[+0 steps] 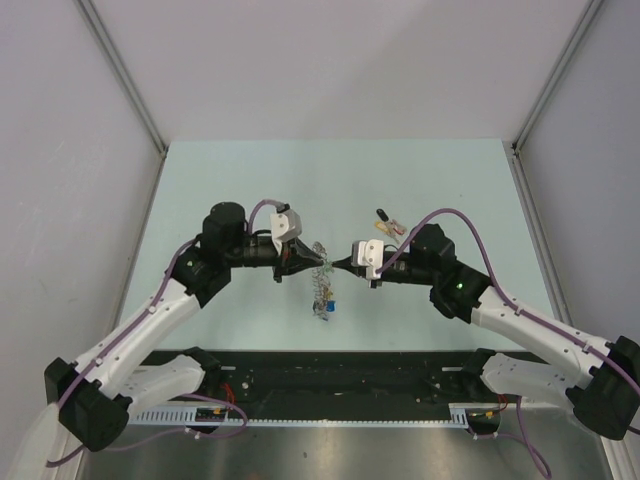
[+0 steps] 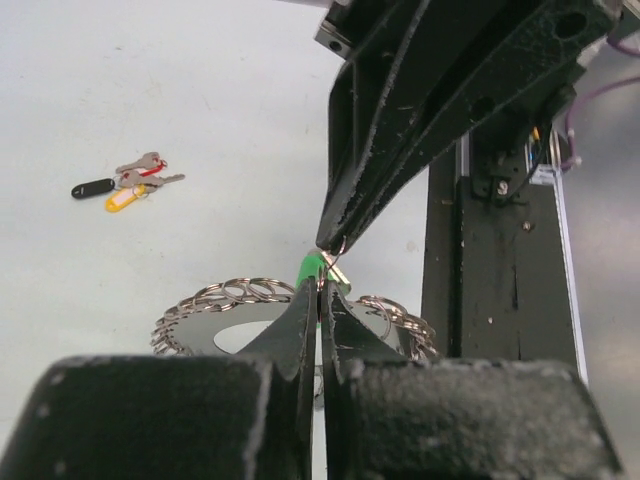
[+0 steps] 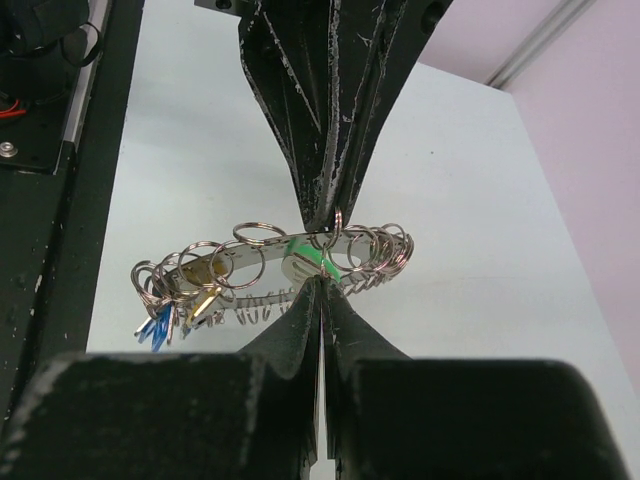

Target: Put the keys on the keyring

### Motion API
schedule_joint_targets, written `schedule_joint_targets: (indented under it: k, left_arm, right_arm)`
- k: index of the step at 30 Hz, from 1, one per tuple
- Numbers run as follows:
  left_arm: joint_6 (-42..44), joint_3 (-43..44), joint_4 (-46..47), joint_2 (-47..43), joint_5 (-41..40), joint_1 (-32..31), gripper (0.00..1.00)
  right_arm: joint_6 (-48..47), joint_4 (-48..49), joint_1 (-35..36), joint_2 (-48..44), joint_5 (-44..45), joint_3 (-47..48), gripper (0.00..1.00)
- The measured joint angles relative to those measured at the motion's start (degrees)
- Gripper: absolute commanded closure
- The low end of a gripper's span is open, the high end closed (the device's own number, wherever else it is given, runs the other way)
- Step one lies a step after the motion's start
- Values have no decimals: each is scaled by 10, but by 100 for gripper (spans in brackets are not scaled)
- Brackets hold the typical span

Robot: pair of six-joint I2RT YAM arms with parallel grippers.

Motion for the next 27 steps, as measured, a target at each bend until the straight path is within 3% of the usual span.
schedule_joint_targets:
  k: [9, 12, 21, 27]
  left_arm:
    - [-122, -71, 119, -34, -37, 3, 100]
    - [-136, -71, 132, -34, -42, 3, 100]
    - [-140, -71, 149, -34, -56, -1, 100]
    - [-140, -71, 147, -34, -65, -5, 100]
  right_arm:
    - [4, 12, 2, 10, -6, 0, 98]
    - [9, 18, 3, 10, -2, 0, 90]
    - [23, 19, 9, 10, 8, 0, 85]
    - [38, 22, 11, 10, 27, 0, 68]
